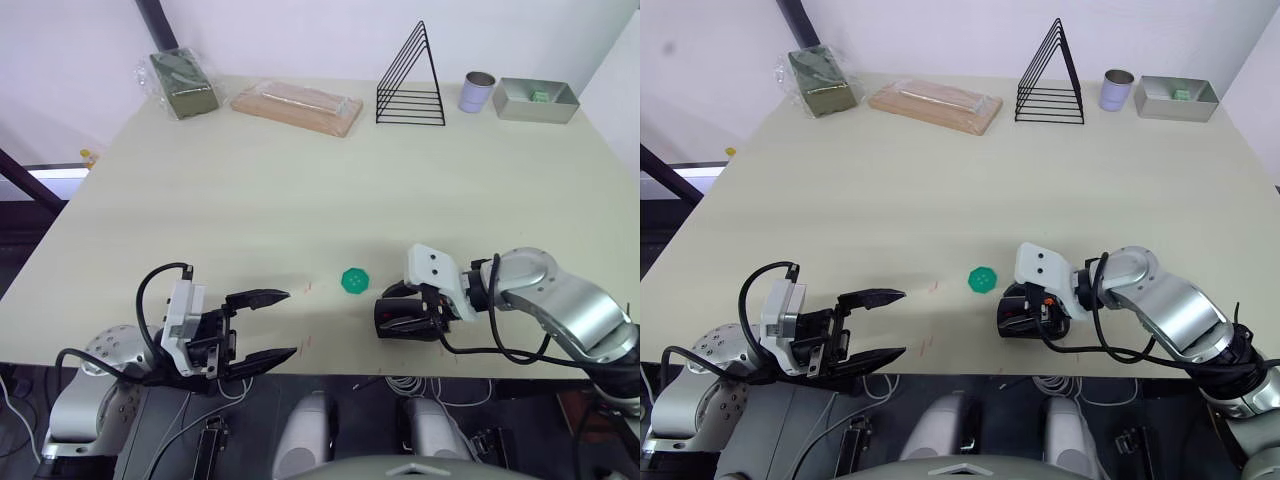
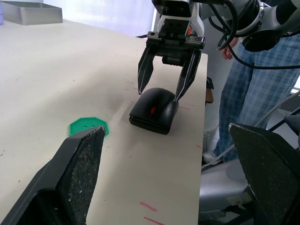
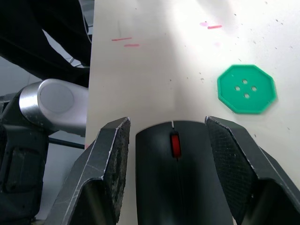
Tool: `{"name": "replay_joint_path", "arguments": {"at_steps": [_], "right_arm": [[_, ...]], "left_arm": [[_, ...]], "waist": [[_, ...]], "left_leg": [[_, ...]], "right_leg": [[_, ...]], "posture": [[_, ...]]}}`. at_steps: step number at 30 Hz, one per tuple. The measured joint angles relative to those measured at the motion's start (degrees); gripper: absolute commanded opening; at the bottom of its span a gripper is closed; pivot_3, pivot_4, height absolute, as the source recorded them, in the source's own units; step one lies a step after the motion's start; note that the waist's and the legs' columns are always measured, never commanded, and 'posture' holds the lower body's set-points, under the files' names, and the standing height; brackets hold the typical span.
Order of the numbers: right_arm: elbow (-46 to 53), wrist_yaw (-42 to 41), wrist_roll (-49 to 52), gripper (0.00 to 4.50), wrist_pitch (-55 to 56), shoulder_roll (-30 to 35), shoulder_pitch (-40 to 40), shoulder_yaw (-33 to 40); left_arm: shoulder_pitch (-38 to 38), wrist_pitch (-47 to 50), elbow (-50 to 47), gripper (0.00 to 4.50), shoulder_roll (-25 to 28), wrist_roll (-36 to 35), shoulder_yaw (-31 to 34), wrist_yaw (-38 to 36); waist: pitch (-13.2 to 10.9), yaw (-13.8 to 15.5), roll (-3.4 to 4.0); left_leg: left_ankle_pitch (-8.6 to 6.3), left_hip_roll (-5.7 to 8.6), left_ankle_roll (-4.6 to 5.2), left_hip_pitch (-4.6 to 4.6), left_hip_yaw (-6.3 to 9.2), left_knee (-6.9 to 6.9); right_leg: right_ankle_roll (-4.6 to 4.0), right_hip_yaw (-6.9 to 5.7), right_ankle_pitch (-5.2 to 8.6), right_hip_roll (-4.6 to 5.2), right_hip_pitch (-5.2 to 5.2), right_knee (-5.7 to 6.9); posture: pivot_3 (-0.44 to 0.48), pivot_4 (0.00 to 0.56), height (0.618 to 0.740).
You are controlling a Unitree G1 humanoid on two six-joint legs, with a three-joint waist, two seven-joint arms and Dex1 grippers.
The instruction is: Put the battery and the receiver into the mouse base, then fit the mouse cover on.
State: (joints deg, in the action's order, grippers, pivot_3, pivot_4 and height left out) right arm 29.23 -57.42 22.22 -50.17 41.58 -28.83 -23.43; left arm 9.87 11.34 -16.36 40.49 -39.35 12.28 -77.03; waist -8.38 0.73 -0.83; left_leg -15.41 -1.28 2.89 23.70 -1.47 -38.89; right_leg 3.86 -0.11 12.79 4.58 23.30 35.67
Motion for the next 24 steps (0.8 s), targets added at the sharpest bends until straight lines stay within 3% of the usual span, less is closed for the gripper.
{"name": "replay_joint_path", "arguments": {"at_steps": [24], "right_arm": [[-3.6,0.7,-4.7,1.84,1.7,-2.0,-0.7,-4.7]], "left_arm": [[0.0,-0.4,0.0,4.5,0.0,0.9,0.0,0.0]], "waist": [[0.0,0.0,0.0]], "left_leg": [[0.0,0.01,0.0,0.0,0.0,0.0]], "right_leg": [[0.0,0.0,0.0,-0.02,0.0,0.0]], "posture": [[0.0,0.15,0.74]]}}
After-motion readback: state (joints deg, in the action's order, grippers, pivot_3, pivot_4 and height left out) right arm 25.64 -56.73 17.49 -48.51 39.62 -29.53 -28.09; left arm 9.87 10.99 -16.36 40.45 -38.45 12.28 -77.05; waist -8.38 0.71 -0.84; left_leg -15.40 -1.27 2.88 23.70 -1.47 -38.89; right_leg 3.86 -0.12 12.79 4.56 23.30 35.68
